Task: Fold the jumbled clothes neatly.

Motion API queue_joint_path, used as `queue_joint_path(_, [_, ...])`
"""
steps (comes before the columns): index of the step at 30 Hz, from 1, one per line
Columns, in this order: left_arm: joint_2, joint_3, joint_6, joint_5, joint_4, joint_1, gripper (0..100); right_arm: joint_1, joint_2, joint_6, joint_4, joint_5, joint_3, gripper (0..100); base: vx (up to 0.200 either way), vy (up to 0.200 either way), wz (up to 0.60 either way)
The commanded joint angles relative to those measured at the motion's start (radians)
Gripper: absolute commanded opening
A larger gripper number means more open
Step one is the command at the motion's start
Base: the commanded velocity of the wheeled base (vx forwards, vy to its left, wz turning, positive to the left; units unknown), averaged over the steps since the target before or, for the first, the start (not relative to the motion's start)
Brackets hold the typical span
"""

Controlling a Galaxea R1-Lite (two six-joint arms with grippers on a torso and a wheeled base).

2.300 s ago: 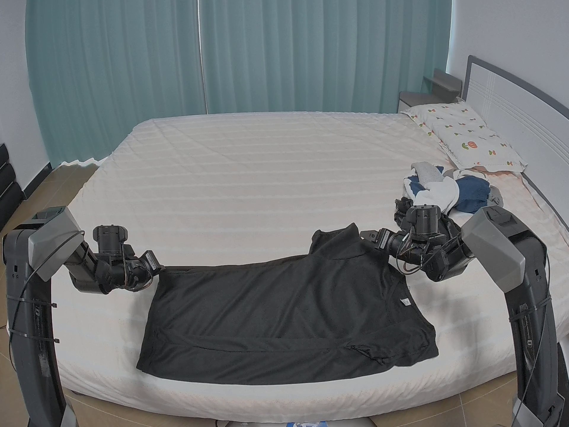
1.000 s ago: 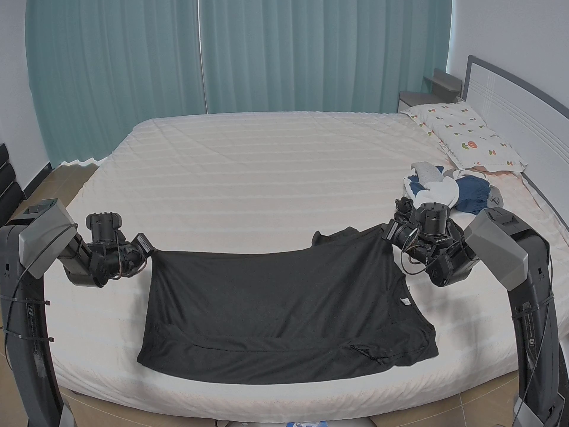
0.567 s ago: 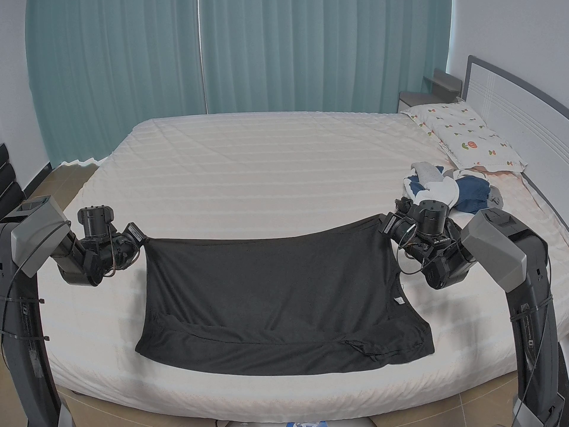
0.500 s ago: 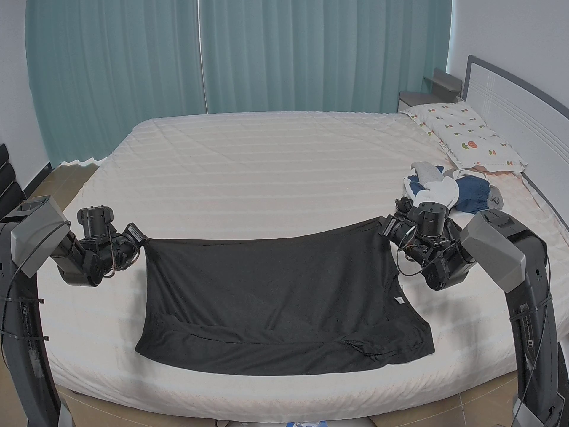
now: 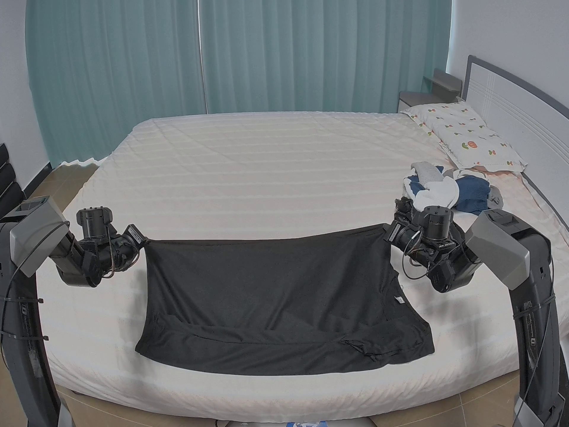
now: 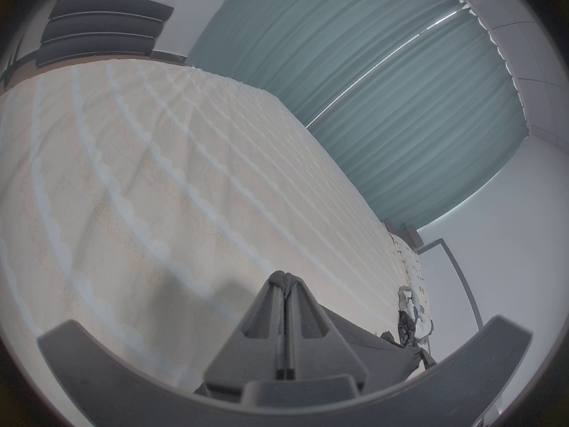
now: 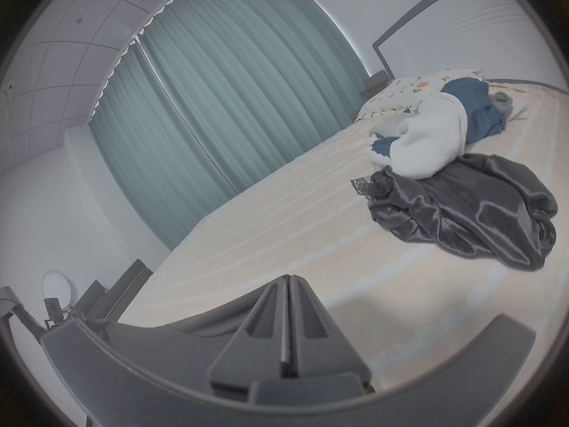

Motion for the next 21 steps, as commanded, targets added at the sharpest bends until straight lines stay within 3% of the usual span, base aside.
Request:
queue_joint_path(1, [-0.01,0.016,0.0,-0.039,-0.001,0.015,0,-0.01,-0.024,0.002,-0.008,0.035,0.068,0,0.0,0.0,0.0])
queue_joint_path(11, [-0.016,0.047,0.065,-0.075,-0.002,0.047,0,-0.014,-0.081,0.002,-0.008,0.079,0.165,0,0.0,0.0,0.0])
queue_joint_path(21, [-0.009,0.059,0.105,-0.077,-0.009,0.047,0,-0.023,-0.096,0.006,-0.016,0.081,0.166,0,0.0,0.0,0.0])
